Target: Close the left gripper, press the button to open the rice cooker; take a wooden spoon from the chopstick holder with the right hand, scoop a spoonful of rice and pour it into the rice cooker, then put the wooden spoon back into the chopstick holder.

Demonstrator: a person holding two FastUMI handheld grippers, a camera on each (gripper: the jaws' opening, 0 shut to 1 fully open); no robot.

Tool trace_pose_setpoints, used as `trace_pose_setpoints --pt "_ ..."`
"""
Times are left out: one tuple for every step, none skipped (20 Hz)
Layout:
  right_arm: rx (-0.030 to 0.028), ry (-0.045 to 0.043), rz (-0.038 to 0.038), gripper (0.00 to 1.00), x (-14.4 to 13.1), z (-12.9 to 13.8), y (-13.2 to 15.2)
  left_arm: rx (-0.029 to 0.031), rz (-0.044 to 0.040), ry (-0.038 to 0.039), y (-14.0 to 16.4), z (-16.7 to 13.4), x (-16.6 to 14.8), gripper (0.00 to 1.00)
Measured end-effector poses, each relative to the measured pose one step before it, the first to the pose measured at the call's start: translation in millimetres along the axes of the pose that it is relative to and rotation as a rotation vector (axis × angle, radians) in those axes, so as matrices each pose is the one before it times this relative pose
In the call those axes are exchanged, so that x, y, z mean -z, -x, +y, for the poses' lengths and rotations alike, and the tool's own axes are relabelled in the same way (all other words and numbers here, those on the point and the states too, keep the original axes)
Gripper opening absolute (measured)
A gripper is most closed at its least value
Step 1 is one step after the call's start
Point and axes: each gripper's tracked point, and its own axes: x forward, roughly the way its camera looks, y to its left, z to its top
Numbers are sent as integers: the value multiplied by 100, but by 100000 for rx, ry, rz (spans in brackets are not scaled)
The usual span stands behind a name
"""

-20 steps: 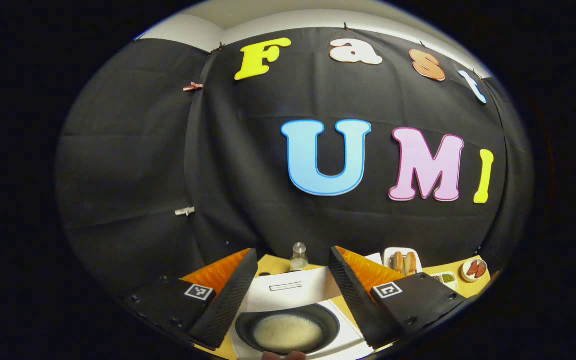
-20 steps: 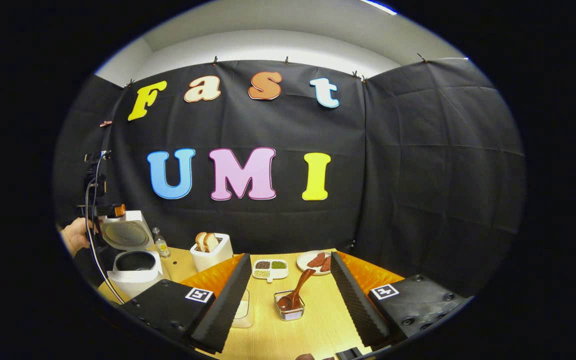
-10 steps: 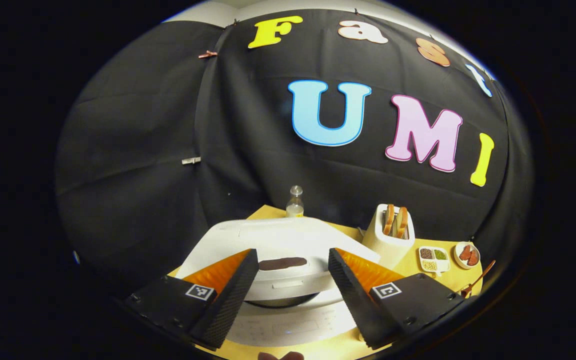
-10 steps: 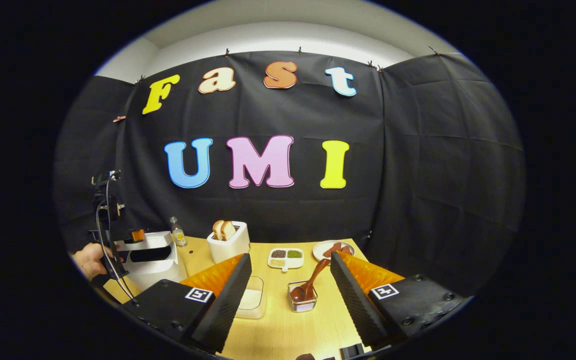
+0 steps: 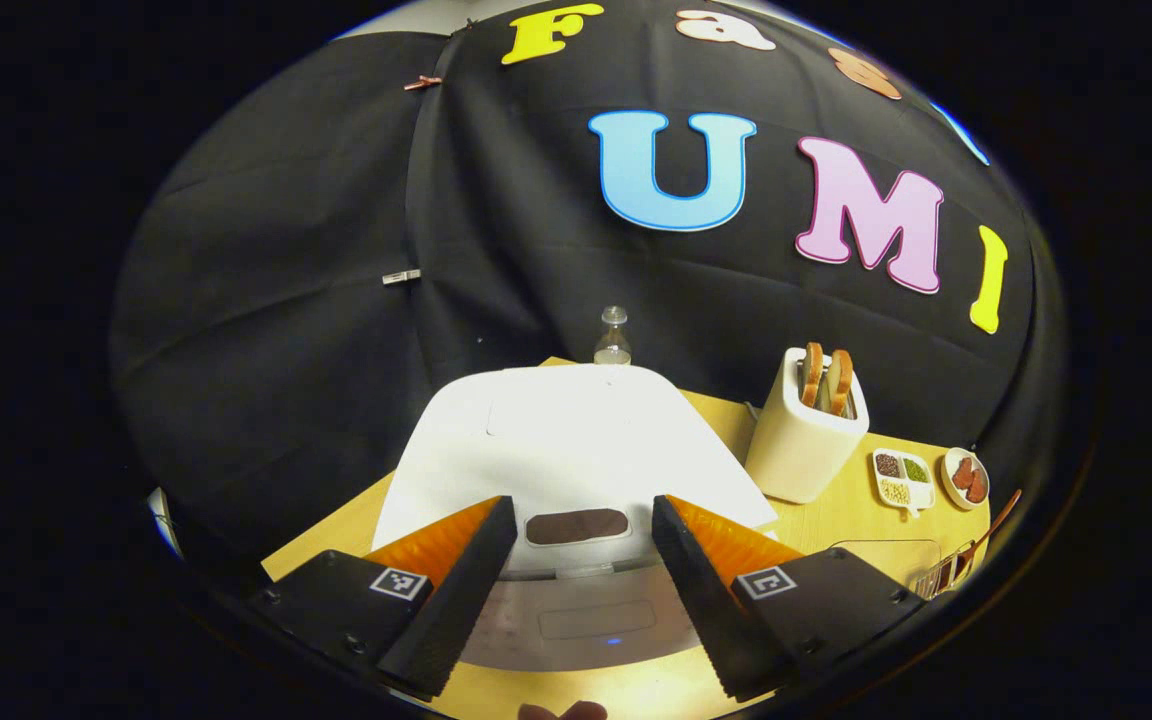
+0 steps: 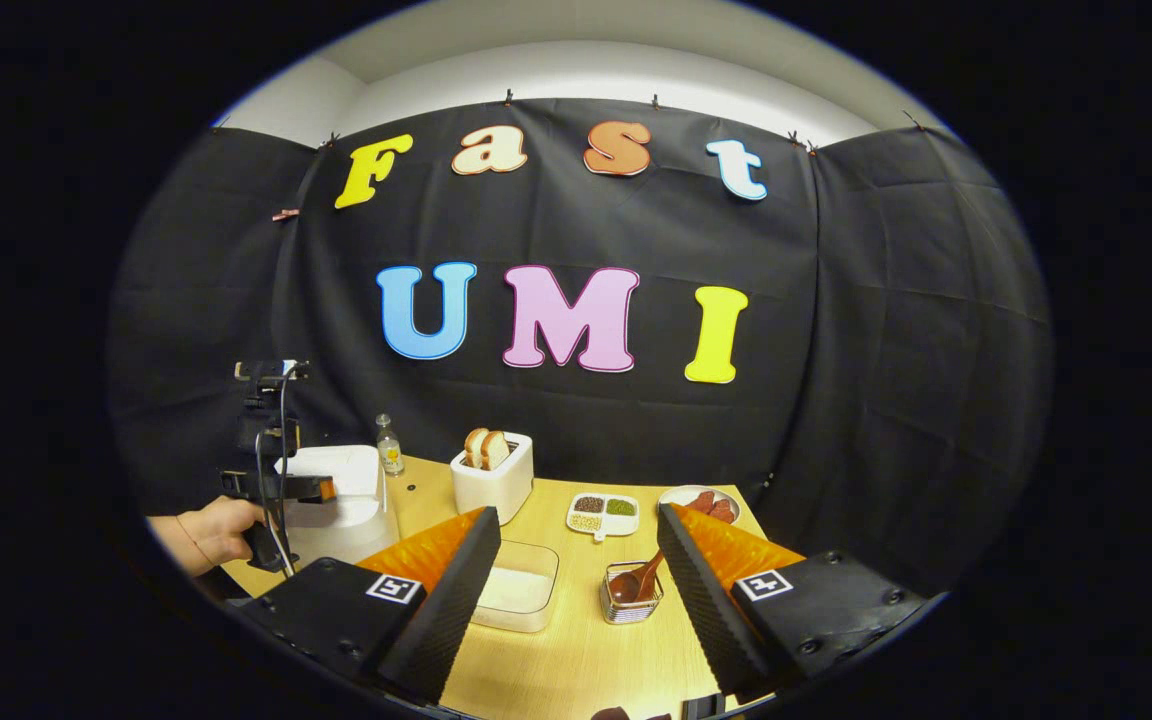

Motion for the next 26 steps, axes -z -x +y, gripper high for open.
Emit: trace_pose_setpoints --pt "140 109 59 98 66 -250 6 -871 672 -163 -214 -91 312 98" --pt "333 -89 179 98 92 -226 -80 -1056 109 -513 -143 24 90 97" --pt "195 -414 242 98 59 -284 -13 -1174 1070 297 -116 28 215 97" --pt "387 -759 146 98 -11 -249 -160 -1163 714 1034 -180 30 141 98" --pt "210 -848 83 98 51 -195 -168 -876 -406 439 20 -86 -5 98" --pt "72 -673 196 98 23 -131 -60 -677 131 -63 -115 -27 95 98" --pt "140 -254 -27 98 24 -96 -68 -690 -506 406 4 12 147 98" --pt "-148 61 93 98 83 28 -70 -453 -1470 579 -54 16 -61 98" --pt "-104 248 57 98 10 44 -88 -3 -1334 160 -39 22 75 99" --pt "-130 254 83 98 222 -65 9 135 -1456 389 41 -55 -71 99" --pt "-92 152 -149 98 -13 33 98 319 -762 62 -74 41 207 99" --pt "-168 132 -102 98 88 1 -19 292 -509 -101 -9 -25 -25 99" --pt "-54 133 -31 98 61 -113 38 216 -191 -759 36 61 -40 99" --pt "122 -65 48 98 58 -173 102 322 -564 -1302 -77 -30 -215 99" --pt "90 -573 -90 98 -30 -179 15 421 284 -700 -18 28 65 99" --pt "143 -1000 -178 98 16 -120 -2 970 -233 -330 43 -13 -138 99" --pt "-5 -1040 -129 98 -61 -154 27 713 88 -331 -2 28 -16 98" --pt "-35 -793 -171 98 -59 -96 14 637 -225 -110 47 74 -78 98" --pt "103 -526 -115 98 -24 -90 -36 605 -188 177 33 17 -58 98" --pt "-29 -410 -252 98 -28 -67 86 569 -591 716 101 68 -104 98" --pt "-71 -305 -268 98 -73 74 57 573 -871 1277 146 38 -157 98" --pt "-138 -68 -60 98 -10 -3 149 815 -1474 1367 152 45 -287 97" --pt "-306 92 1 98 38 125 -18 943 -1341 958 132 44 -262 96" --pt "-103 282 -138 98 -17 44 83 1078 -572 877 140 -25 -53 95" --pt "-132 239 -239 98 -99 30 97 965 -584 738 200 10 -130 95" --pt "-28 103 -191 98 -70 114 -21 640 -562 281 234 106 -151 96"
